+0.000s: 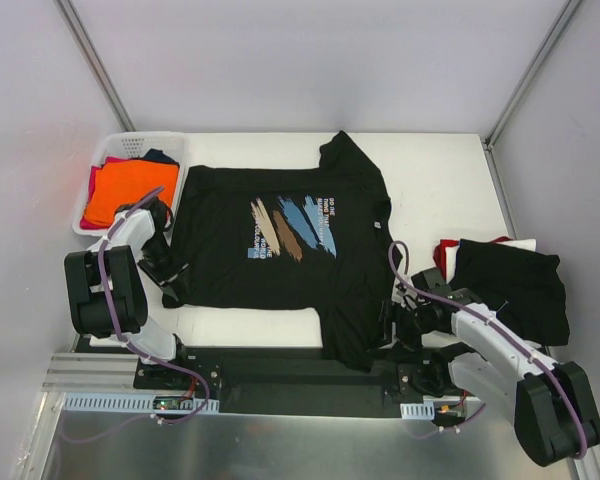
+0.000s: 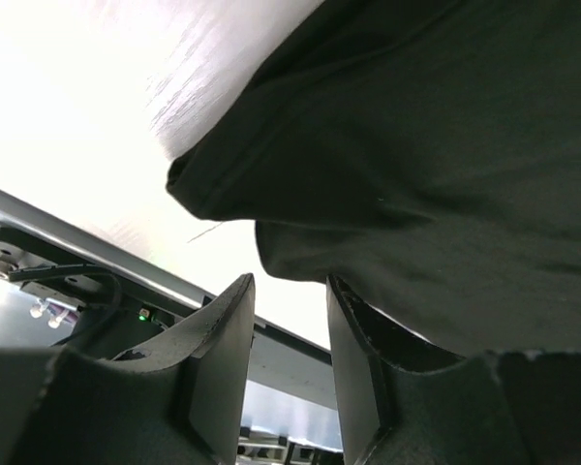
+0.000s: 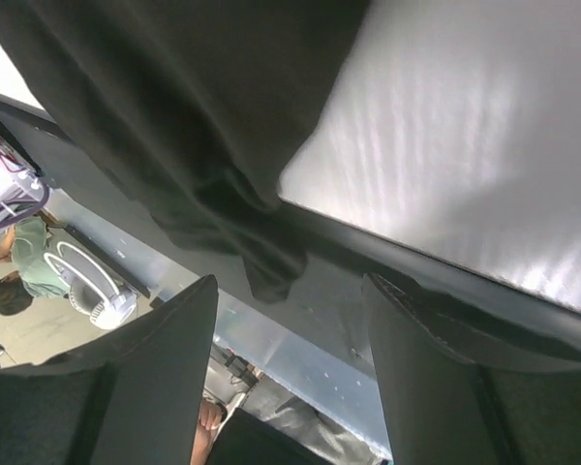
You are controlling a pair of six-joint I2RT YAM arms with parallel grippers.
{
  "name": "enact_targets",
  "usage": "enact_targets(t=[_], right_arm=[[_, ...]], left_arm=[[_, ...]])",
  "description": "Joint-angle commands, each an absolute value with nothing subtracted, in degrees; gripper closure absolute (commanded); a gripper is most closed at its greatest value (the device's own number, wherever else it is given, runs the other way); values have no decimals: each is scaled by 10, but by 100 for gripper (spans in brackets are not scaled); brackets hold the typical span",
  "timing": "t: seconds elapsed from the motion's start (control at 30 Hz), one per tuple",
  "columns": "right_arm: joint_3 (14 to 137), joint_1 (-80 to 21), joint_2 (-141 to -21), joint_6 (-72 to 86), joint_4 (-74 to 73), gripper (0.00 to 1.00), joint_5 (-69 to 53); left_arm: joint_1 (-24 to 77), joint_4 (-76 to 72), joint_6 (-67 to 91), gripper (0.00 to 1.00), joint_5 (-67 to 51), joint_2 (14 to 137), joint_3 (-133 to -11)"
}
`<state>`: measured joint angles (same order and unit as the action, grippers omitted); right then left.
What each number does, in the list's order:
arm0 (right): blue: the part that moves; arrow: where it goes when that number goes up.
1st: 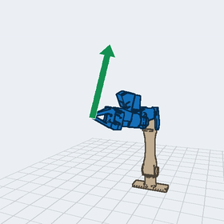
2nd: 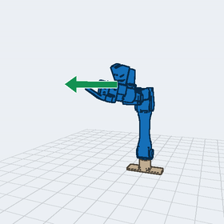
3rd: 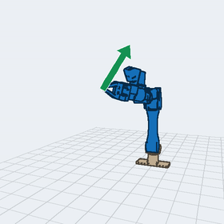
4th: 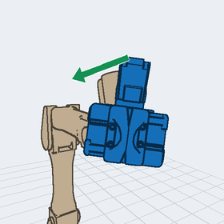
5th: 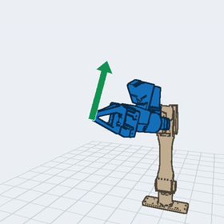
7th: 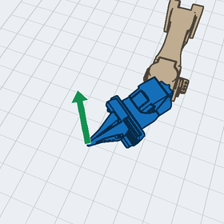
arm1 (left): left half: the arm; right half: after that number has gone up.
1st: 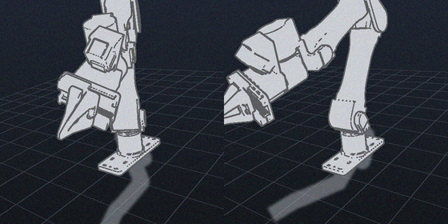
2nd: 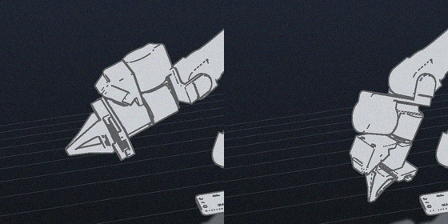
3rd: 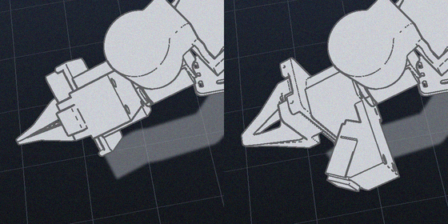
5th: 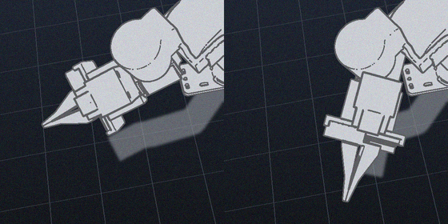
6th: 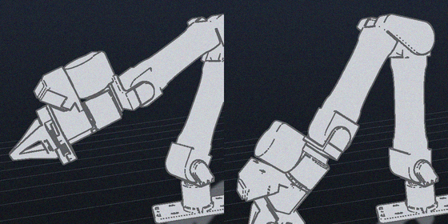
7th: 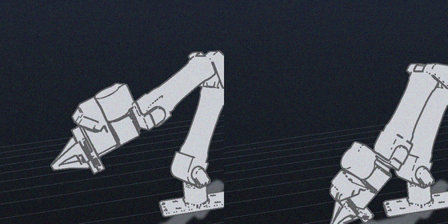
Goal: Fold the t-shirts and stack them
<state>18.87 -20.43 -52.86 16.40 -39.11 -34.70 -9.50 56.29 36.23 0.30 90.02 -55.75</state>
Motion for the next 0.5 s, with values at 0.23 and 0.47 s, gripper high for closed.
enact_targets(t=[0.23, 0.47], right_arm=[[191, -294, -639, 197, -229, 37, -304], [185, -338, -652, 221, -200, 52, -290]], left_arm=[[-103, 540, 303, 64, 10, 925, -597], [-126, 539, 300, 64, 7, 925, -586]])
